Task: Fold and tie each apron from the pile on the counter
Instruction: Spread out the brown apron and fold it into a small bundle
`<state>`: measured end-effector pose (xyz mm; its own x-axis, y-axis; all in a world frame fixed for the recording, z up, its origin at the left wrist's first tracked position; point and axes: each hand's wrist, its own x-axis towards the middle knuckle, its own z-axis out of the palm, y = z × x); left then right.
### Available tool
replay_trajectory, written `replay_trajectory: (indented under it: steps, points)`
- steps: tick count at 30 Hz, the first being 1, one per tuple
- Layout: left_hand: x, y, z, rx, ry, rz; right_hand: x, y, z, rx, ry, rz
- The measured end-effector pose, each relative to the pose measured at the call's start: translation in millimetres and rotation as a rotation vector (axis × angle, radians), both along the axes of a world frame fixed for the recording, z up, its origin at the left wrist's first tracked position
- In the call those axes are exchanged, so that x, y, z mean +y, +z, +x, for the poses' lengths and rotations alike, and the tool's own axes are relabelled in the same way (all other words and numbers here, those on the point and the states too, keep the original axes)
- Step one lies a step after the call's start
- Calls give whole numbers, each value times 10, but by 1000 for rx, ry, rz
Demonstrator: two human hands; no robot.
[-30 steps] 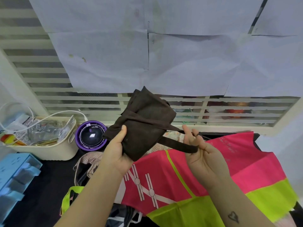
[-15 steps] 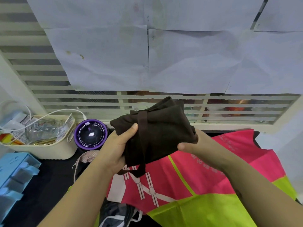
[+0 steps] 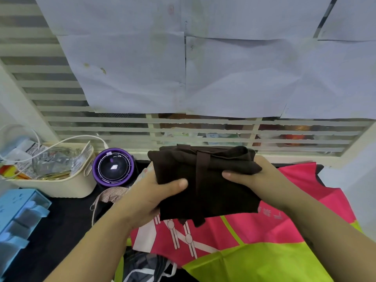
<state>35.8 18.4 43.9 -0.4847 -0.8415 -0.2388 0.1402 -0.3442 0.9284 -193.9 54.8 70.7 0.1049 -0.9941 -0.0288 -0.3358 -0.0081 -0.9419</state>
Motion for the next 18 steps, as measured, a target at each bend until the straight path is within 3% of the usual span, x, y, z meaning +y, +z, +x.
replay_trajectory:
  steps: [2,5,9,11,18]
  points:
    - [34,28,20,43,-135,54,23,3,-43,-21,11,15]
    - [22,84,2,17,-82,60,47,27,-83,-12,58,47]
    - [-21,178,2,-239,-82,-210,69,52,-143,-7,118,133]
    - [-30,214,4,-270,-85,-239,74,60,-169,-48,161,209]
    - [-40,225,36,42,-117,-25,77,12,-66,-631,220,182]
